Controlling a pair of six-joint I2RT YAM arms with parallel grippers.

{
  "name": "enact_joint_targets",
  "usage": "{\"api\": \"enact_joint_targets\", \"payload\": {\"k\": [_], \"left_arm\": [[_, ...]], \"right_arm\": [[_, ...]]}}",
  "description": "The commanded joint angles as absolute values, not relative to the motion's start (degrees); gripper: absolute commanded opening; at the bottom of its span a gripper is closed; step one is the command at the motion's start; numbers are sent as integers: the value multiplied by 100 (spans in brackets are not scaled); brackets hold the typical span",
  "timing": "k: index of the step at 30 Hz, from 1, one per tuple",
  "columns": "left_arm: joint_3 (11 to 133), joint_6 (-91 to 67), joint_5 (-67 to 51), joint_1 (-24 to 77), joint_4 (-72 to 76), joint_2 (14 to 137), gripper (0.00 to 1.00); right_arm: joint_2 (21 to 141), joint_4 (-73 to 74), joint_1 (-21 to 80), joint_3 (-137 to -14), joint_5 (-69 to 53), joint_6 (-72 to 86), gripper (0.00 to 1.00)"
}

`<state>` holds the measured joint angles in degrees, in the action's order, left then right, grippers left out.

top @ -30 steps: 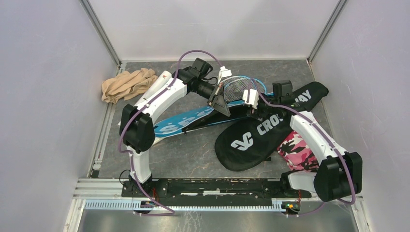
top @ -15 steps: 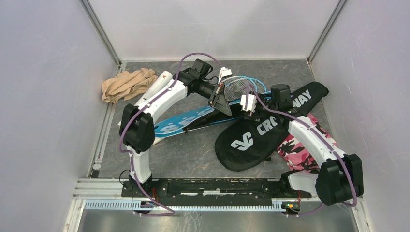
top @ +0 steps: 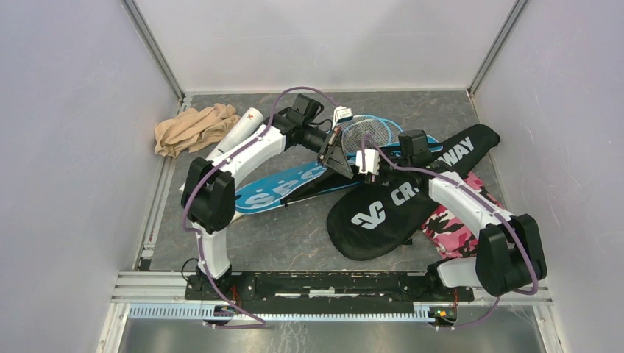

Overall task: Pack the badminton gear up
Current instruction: Open the racket bag at the center of the board.

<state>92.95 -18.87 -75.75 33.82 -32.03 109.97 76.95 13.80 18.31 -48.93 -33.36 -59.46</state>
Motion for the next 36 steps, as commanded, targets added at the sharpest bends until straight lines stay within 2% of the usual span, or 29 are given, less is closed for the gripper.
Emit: {"api": "enact_joint_targets", "payload": {"k": [1,7,15,19,23,31,36], "left_arm": [[9297,-2280,-7928,3377,-2821,10571,2],[9288,-2293,-7936,3371,-2812,10554,2],[9290,-2240,-7641,3145,-2844,10494,3],[9687,-1598,-7061,2854,-3697,10658,13],[10314,-790,-6167,2751,-4699,10996,14],[10542,-485,-5125,2733,-5117,11290,18],[10673,97,-4720,2749,-5677,11362,27]], "right_arm": [[7771,1213,1880,-5210,-3272,-6059,52],[7801,1270,1879,-5255,-3152,-5999,17],[7545,1952,1870,-5397,-3101,-6131,0],[7480,2912,1870,-5639,-3293,-6305,0],[7288,3450,1854,-5709,-3383,-6278,0],[6992,3829,1818,-5911,-3217,-5815,1],[7020,3999,1802,-6293,-3040,-5469,0]]}}
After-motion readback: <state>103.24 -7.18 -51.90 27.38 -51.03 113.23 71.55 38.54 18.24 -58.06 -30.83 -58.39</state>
